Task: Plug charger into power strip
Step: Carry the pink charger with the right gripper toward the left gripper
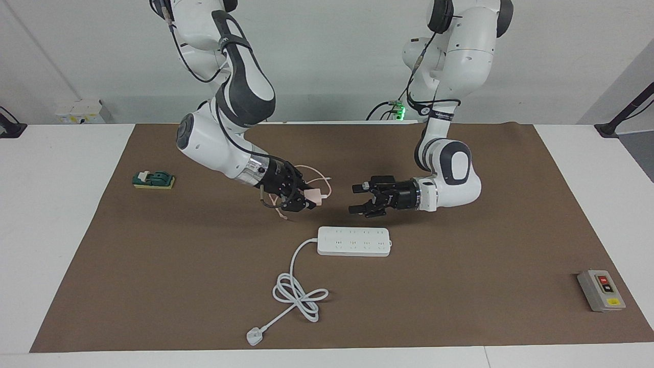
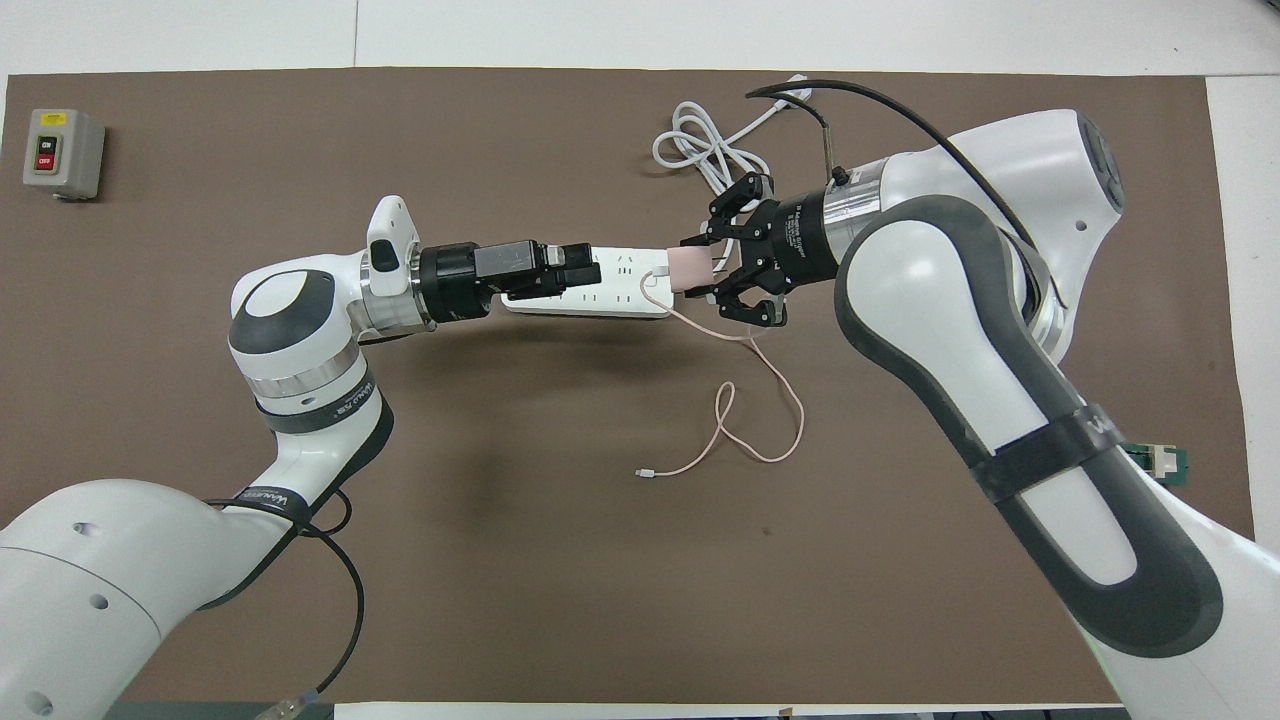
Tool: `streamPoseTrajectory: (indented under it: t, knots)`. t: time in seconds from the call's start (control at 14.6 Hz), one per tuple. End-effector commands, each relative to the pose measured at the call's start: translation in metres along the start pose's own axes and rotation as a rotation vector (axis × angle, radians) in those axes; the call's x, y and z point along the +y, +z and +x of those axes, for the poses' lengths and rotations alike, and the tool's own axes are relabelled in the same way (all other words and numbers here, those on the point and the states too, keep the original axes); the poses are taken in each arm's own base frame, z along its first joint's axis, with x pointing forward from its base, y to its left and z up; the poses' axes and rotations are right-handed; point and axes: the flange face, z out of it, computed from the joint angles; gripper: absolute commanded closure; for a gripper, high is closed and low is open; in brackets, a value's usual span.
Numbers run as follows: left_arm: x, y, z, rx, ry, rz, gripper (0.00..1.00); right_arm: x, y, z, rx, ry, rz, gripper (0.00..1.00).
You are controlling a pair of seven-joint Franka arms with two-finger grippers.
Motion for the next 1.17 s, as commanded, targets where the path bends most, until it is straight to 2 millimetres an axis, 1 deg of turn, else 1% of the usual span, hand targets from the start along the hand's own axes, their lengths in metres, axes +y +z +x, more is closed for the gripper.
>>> streamPoseTrajectory:
  t: [0.0, 0.07, 0.14, 0.21, 0.27, 0.34, 0.48, 0.62, 0.96, 1.1]
  knots:
    - [-0.002, 0.001, -0.013, -0.008, 0.017, 0.025, 0.0, -0.005, 0.02, -0.016, -0.024, 0.027, 0.051, 1.0]
    - [0.001, 0.001, -0.013, -0.007, 0.016, 0.026, 0.0, -0.005, 0.025, -0.02, -0.033, 0.033, 0.066, 1.0]
    - [0.003, 0.001, -0.013, -0.006, 0.014, 0.026, 0.0, -0.004, 0.036, -0.024, -0.034, 0.029, 0.062, 1.0]
    - [0.007, 0.002, -0.013, -0.007, 0.006, 0.024, 0.0, -0.004, 0.042, -0.032, -0.037, 0.018, 0.057, 1.0]
    - [0.013, 0.003, -0.013, -0.008, 0.005, 0.022, 0.0, -0.005, 0.047, -0.031, -0.035, 0.021, 0.052, 1.0]
    - [0.015, 0.007, -0.014, -0.009, 0.007, 0.029, 0.0, -0.007, 0.049, -0.029, -0.035, 0.024, 0.052, 1.0]
    - [0.013, 0.006, -0.013, 0.008, 0.007, 0.053, 0.0, -0.005, 0.051, -0.03, -0.037, 0.021, 0.043, 1.0]
    - [0.012, 0.01, -0.014, 0.009, 0.007, 0.064, 0.0, -0.006, 0.049, -0.028, -0.04, 0.029, 0.04, 1.0]
    - [0.01, 0.008, -0.013, 0.017, 0.012, 0.073, 0.0, -0.006, 0.05, -0.027, -0.055, 0.049, 0.038, 1.0]
    - [0.009, 0.013, -0.015, 0.014, 0.012, 0.08, 0.0, -0.006, 0.05, -0.025, -0.055, 0.063, 0.037, 1.0]
